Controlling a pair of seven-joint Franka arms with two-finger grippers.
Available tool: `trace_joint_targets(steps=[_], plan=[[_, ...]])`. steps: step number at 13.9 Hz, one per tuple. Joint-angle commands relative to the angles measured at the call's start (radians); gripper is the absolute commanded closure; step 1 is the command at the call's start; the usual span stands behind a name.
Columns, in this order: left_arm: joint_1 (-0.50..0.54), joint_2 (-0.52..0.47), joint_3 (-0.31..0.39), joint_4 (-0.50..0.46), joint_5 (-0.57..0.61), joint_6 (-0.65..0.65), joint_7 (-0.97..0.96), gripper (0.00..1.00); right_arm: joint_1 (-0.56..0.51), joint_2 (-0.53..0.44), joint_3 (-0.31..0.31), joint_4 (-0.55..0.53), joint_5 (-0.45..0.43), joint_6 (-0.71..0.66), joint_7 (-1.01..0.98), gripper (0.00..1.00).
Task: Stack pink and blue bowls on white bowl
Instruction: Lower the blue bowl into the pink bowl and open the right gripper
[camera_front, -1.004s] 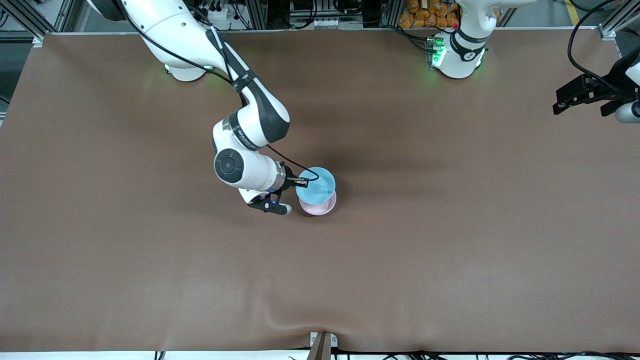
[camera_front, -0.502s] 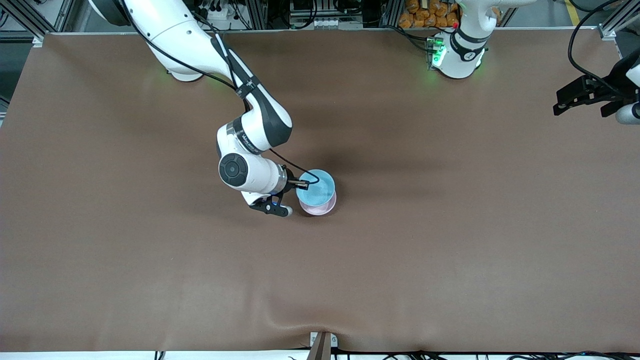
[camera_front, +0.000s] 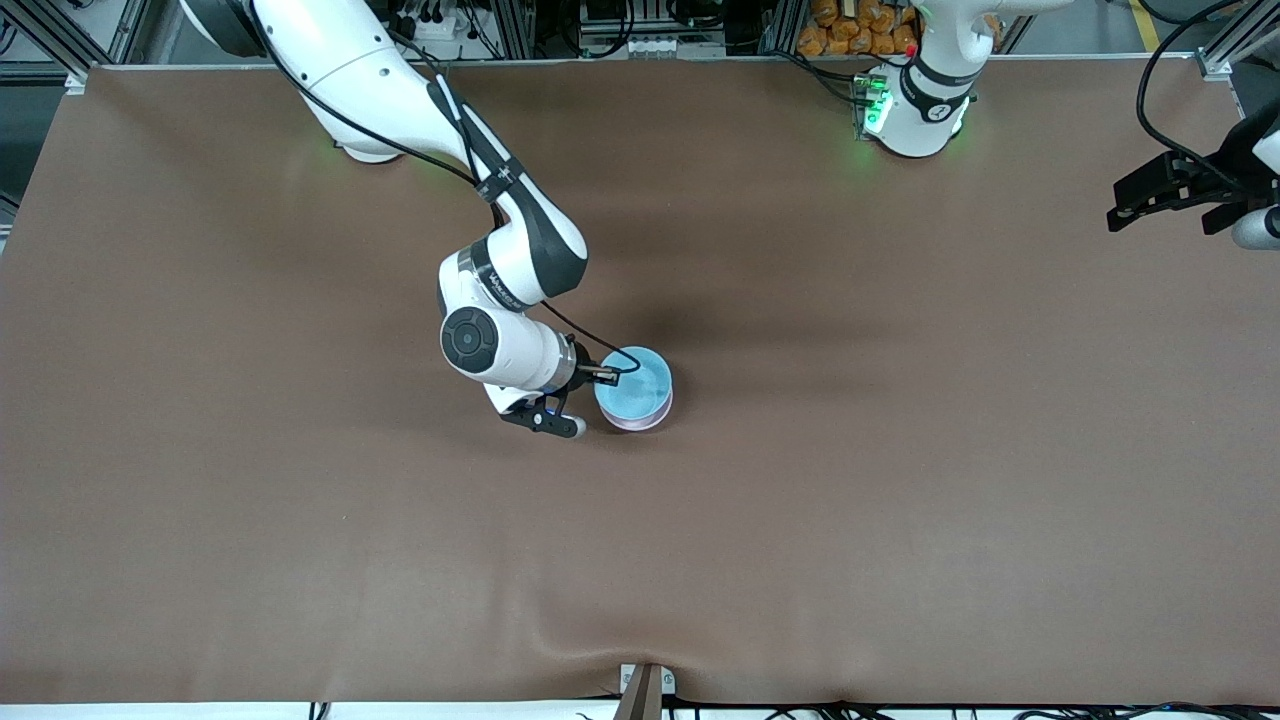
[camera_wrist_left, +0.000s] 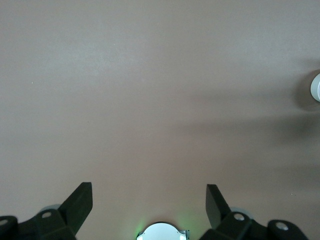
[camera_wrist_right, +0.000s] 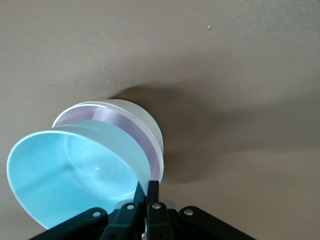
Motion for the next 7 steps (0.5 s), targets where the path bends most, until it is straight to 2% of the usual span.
trace_joint_targets(steps=[1,3,4,7], plan=[[0.007,0.003,-0.005,0.004,0.001,0.007,0.020,0.00,0.012,0.015,-0.007,0.020,0.001,0.003,-0.005,0.92],[0.010,0.002,-0.005,0.003,0.003,0.005,0.014,0.00,0.006,0.015,-0.007,0.020,-0.005,0.001,-0.016,0.21],[0.010,0.003,-0.005,0.001,0.003,0.004,0.012,0.00,-0.002,0.014,-0.007,0.020,-0.003,0.000,-0.016,0.00],[0.010,0.003,-0.005,0.003,0.003,0.004,0.011,0.00,-0.006,0.001,-0.008,0.022,-0.002,-0.008,-0.001,0.00]])
